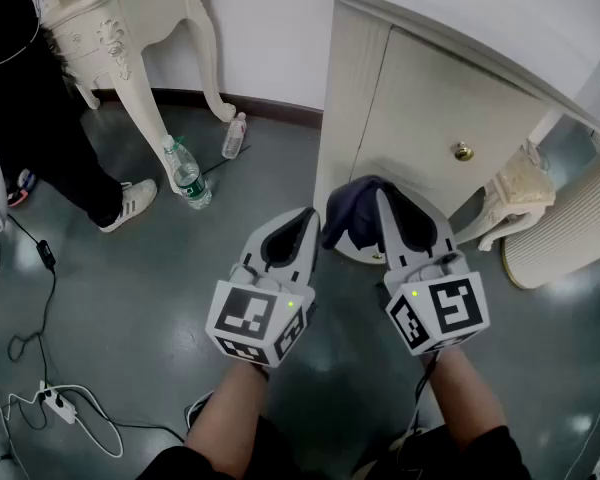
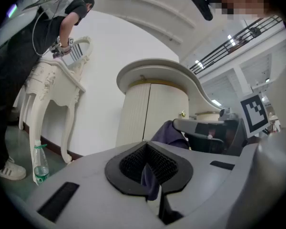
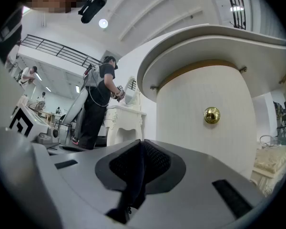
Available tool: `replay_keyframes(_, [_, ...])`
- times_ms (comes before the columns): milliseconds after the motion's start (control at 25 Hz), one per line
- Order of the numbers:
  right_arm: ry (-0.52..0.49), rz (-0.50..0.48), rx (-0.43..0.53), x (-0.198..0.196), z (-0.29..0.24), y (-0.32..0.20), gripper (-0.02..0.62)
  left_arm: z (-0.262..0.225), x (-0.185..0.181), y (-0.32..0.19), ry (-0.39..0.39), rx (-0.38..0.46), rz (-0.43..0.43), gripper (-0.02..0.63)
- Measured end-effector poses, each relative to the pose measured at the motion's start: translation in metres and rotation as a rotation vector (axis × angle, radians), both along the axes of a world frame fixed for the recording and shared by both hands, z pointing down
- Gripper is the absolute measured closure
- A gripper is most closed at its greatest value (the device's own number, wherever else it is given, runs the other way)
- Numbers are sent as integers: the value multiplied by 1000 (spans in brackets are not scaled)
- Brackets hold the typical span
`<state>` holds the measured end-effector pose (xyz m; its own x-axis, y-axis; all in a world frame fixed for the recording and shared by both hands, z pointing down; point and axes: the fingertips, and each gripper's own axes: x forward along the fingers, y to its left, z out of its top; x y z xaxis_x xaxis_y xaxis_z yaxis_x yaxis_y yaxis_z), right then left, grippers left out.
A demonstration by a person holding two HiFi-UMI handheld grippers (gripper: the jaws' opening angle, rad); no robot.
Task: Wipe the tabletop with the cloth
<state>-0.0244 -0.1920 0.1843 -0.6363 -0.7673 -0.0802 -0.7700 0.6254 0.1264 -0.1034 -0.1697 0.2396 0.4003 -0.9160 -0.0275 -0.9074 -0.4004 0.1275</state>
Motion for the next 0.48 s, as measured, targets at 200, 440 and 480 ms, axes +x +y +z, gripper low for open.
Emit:
replay_keyframes(200, [10,35,22,3,-9,3,569,-2,-2,5,-13,6,14,598])
replay_keyframes(440, [10,67,24,11,-12,-2,569,-2,5,2,-28,6,17,598])
replay_keyframes(480, [11,73,27,13,-12,-2,569,-2,7,2,-37,9,20,598])
